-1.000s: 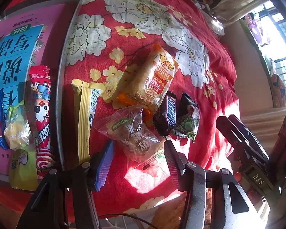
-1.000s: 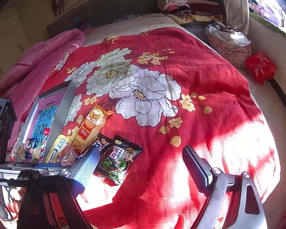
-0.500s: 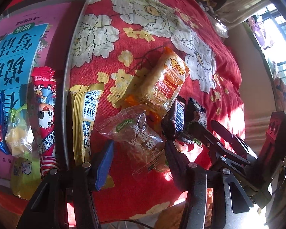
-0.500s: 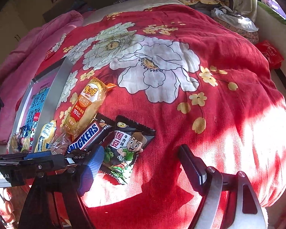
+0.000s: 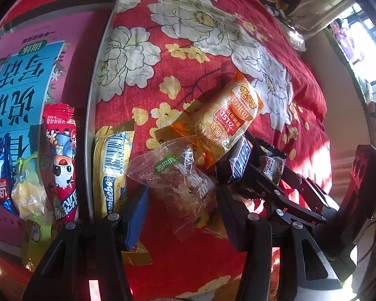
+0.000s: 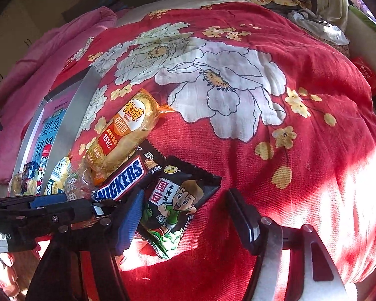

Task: Organize snacks
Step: 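Grasp the clear green-label bag with the left tool while the right tool grasps the dark peanut bag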

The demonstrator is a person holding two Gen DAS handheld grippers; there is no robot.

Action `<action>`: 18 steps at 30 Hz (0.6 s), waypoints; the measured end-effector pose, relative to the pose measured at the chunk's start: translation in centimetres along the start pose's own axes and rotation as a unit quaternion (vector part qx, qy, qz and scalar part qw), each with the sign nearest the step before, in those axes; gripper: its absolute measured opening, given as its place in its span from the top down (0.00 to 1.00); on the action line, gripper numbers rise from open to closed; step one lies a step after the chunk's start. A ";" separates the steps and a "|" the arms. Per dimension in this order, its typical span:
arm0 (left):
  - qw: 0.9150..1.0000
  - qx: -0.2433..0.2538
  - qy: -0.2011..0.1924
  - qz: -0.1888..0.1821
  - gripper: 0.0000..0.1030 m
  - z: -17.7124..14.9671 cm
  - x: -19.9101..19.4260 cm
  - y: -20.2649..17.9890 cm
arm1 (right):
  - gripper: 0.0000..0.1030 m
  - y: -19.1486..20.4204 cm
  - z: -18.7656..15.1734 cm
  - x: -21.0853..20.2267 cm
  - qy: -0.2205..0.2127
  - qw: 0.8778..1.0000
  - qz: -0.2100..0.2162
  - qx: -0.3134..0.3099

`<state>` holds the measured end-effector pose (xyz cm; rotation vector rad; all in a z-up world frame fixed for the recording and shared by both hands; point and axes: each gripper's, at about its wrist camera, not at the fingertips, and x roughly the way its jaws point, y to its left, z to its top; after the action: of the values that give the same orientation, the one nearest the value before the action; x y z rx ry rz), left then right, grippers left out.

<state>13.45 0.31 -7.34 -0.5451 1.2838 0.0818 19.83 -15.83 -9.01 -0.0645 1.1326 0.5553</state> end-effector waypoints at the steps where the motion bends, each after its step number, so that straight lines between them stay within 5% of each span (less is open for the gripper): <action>1: 1.000 0.000 -0.001 0.002 0.45 0.1 0.0 0.0 | 0.35 -0.1 0.0 0.0 -0.001 1.000 0.001 0.000; 8: 1.000 -0.006 -0.007 0.007 0.45 0.3 0.0 0.1 | 0.62 -1.2 -0.3 -1.1 -0.015 1.000 0.016 0.005; 18: 1.000 -0.015 -0.021 -0.001 0.55 0.6 -0.5 1.0 | 0.67 -1.3 -0.4 -2.0 -0.032 0.999 0.029 0.003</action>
<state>13.49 1.57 -7.06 -0.5688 1.2430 0.1102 19.49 -17.79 -7.74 -0.0087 1.0772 0.6005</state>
